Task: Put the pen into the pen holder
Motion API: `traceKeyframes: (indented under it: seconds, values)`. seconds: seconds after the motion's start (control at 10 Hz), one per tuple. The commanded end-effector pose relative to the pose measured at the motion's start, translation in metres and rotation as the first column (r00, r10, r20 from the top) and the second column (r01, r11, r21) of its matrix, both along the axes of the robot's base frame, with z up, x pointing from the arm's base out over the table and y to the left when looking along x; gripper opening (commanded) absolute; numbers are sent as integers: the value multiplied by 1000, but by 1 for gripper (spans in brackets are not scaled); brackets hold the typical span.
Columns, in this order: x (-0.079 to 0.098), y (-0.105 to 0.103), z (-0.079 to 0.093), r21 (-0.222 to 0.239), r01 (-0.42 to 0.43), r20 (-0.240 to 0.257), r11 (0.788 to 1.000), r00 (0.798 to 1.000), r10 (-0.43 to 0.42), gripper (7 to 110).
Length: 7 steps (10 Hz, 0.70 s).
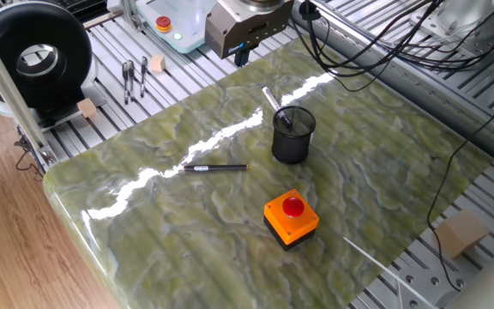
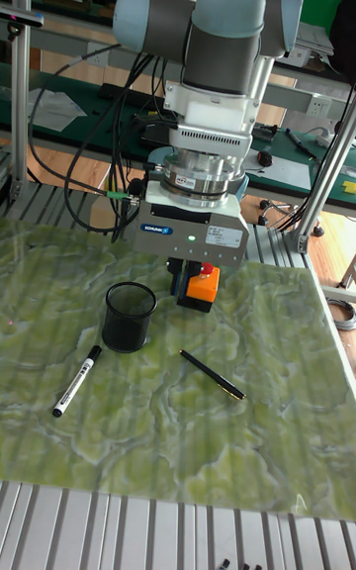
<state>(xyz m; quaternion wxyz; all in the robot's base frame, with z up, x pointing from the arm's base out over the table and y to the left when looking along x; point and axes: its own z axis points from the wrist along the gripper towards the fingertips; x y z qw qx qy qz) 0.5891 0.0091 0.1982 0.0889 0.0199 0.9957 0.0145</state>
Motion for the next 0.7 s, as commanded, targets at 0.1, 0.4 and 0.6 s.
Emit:
traceKeyframes:
  seconds: [0.1,0.4,0.6]
  values:
    - [-1,0,1,5,0,-4,1000,1000,0,7]
    - [17,2,6,26,-1,-24,1000,1000,1,7]
    - [56,1,-9,35,1,-19,999,1000,0,7]
